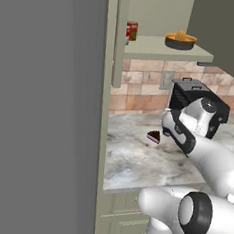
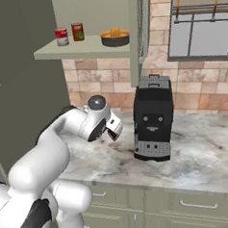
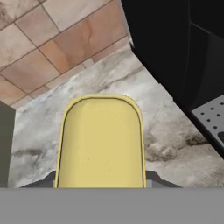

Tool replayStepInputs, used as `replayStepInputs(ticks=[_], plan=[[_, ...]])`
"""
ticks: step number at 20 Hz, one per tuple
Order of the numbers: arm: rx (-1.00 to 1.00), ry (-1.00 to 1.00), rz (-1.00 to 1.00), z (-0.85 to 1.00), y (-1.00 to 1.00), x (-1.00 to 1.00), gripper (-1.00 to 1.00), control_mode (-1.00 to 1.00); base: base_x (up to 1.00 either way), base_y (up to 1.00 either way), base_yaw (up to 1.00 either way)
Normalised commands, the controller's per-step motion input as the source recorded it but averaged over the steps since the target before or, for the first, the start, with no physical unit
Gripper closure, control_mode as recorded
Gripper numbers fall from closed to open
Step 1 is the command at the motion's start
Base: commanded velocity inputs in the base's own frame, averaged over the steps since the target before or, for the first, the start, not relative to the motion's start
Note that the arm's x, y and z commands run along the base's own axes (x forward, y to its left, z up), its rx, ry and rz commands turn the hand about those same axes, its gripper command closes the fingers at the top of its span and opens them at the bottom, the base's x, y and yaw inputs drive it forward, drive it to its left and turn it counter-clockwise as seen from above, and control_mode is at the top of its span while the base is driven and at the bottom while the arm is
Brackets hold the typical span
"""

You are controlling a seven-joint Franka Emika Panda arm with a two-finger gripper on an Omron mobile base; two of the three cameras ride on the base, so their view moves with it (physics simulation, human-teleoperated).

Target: Pick the cans from the counter and place them in their designated side in the cabinet.

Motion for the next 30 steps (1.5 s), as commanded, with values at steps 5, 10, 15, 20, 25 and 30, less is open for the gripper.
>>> replayStepInputs(ticks=[5, 10, 15, 20, 25, 30], plan=[[0.01, -0.11, 0.0, 0.53, 0.23, -0.16, 1.0, -1.0, 0.0, 0.0, 0.0], [0.01, -0.13, 0.0, 0.53, 0.19, -0.14, 1.0, -1.0, 0.0, 0.0, 0.0], [0.0, -0.16, 0.0, 0.49, 0.13, -0.23, 1.0, -1.0, 0.0, 0.0, 0.0], [0.0, -0.17, 0.0, 0.45, 0.04, -0.39, 1.0, -1.0, 0.0, 0.0, 0.0], [0.0, -0.12, 0.0, 0.33, 0.0, -0.5, 1.0, -1.0, 0.0, 0.0, 0.0], [0.0, -0.01, 0.0, 0.3, 0.03, -0.49, 1.0, -1.0, 0.0, 0.0, 0.0]])
